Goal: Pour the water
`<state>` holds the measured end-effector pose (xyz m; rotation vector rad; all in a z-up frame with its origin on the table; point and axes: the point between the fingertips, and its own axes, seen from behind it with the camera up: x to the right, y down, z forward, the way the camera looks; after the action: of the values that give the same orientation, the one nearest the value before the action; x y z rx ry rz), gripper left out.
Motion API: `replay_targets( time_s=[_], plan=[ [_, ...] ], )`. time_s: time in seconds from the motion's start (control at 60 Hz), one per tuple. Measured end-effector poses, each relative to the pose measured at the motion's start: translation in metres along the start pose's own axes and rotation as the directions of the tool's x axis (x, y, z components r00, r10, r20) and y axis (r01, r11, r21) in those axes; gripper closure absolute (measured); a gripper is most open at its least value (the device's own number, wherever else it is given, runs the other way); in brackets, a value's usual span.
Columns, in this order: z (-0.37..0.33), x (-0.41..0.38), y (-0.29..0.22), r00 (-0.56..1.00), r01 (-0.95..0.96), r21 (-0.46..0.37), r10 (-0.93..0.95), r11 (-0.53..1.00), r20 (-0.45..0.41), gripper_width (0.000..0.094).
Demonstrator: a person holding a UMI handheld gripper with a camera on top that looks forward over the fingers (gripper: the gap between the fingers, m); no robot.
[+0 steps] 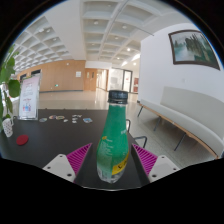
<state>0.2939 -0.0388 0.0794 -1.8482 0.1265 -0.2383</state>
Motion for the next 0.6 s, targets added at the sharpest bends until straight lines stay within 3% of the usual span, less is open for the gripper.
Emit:
replay_targets(
  time_s=[0.05,0.1,0.217,0.267,0.433,0.6],
  plan=[
    [0.010,-0.001,0.000,1.000,0.006,0.007,-0.006,1.000,-0.003,0.0222],
    [0.010,0.008,0.002,1.000,0.011,0.020,-0.010,1.000,-0.015,0.0379],
    [0.015,0.008,-0.003,0.999,-0.012,0.052,0.013,0.999,-0.030,0.0440],
    [0.018,0.009,-0.003,0.998,-0.002,0.052,0.005,0.999,-0.057,0.0510],
    [0.009,0.018,-0.020,0.990,0.060,0.043,-0.054,0.997,-0.132,0.0525],
    [-0.015,0.022,-0.094,0.944,0.202,0.066,-0.176,0.977,-0.281,0.0526]
  ],
)
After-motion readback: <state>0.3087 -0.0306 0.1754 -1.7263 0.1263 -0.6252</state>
